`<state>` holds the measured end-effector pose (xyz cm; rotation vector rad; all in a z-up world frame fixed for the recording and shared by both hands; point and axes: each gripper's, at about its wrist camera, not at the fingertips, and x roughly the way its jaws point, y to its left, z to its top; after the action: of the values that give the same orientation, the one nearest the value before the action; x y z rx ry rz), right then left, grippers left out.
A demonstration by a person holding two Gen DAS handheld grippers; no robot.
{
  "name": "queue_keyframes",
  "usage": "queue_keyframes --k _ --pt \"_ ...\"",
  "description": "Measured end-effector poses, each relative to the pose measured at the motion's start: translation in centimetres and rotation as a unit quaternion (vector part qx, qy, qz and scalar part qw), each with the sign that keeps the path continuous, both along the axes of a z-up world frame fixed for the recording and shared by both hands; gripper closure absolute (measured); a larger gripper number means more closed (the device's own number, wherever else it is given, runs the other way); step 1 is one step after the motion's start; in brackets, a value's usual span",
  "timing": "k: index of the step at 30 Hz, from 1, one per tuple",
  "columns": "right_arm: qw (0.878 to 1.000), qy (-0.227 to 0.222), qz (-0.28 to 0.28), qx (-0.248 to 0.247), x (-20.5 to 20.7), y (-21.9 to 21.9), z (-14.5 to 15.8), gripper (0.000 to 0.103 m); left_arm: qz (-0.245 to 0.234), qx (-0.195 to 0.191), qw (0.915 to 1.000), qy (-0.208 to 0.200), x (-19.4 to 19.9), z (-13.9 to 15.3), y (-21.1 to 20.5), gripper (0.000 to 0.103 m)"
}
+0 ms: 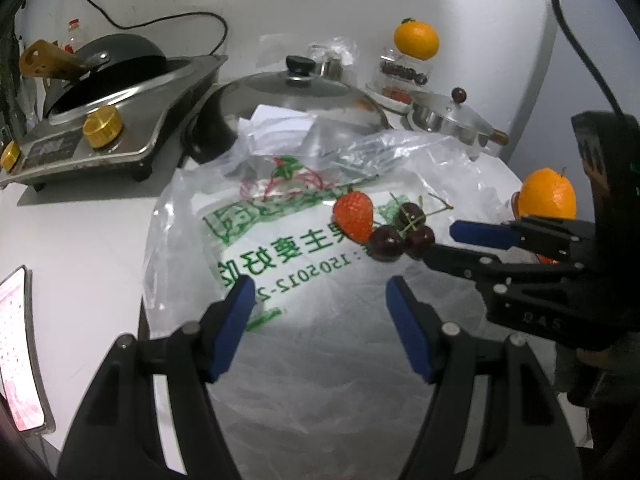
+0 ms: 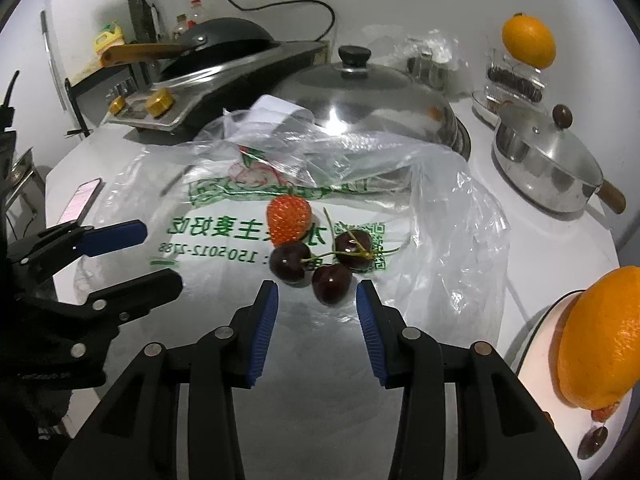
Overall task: Organize fruits
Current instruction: 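Close the right gripper on a cherry while the left gripper grasps another cherry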
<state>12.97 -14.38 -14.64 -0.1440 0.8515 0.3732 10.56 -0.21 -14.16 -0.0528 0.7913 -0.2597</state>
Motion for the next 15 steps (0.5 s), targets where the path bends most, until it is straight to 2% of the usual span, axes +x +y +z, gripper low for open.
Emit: queue_keyframes --k 9,15 --pt "1.000 0.013 0.000 -0.002 1.6 0.0 -1.2 0.063 -0.002 0.001 1.0000 0.008 1.2 -0.6 -0.2 0.034" --pt "1.000 0.014 0.004 -0.001 2.3 -0.2 -1.3 0.073 -0.002 0.005 0.9999 0.012 1.7 -0.7 -0.6 0.034"
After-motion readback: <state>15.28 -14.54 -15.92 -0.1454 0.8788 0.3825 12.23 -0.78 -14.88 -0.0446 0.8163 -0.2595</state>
